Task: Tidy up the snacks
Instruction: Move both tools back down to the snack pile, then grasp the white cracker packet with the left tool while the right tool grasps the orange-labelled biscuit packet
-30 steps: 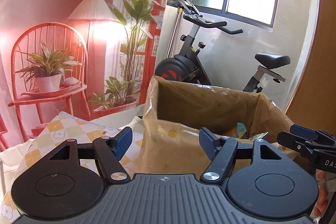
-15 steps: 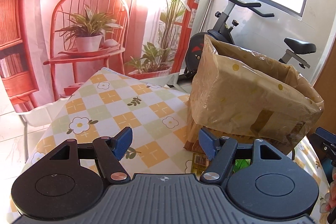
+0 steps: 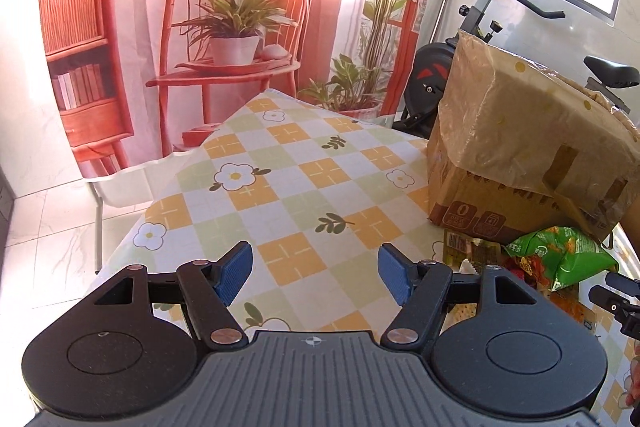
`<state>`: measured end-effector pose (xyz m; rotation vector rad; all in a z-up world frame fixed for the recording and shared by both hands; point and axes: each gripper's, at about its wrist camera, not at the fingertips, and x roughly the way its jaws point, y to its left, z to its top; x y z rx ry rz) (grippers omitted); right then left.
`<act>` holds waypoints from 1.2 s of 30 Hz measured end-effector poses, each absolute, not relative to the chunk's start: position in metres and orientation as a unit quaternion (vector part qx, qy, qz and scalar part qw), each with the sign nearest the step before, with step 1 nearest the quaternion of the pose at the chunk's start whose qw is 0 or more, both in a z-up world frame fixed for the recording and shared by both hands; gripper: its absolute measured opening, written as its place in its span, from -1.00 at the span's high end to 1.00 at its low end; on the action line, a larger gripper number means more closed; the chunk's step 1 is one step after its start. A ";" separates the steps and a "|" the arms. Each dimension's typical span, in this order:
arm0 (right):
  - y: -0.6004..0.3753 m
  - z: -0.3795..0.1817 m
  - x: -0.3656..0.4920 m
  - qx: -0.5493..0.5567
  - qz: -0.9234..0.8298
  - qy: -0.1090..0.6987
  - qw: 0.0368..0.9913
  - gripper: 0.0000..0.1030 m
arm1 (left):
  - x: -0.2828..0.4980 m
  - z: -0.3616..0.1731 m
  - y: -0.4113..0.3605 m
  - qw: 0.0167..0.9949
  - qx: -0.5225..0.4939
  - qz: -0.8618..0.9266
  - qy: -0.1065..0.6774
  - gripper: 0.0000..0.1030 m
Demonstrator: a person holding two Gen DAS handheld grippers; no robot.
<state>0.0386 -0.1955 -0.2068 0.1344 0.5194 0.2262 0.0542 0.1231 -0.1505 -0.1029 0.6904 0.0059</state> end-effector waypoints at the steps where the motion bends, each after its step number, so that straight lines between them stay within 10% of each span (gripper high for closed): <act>1: -0.196 -0.212 0.041 0.055 0.121 0.263 0.956 -0.51 | 0.056 -0.156 0.115 0.940 -0.051 -0.007 0.336 -0.38; 25: -0.168 -0.248 0.059 0.034 0.126 0.332 0.934 0.20 | 0.083 -0.214 0.017 0.919 0.021 -0.155 0.363 -0.38; 36: -0.177 -0.254 0.052 0.061 0.119 0.314 0.940 0.21 | 0.112 -0.243 -0.009 0.903 0.062 -0.183 0.385 -0.38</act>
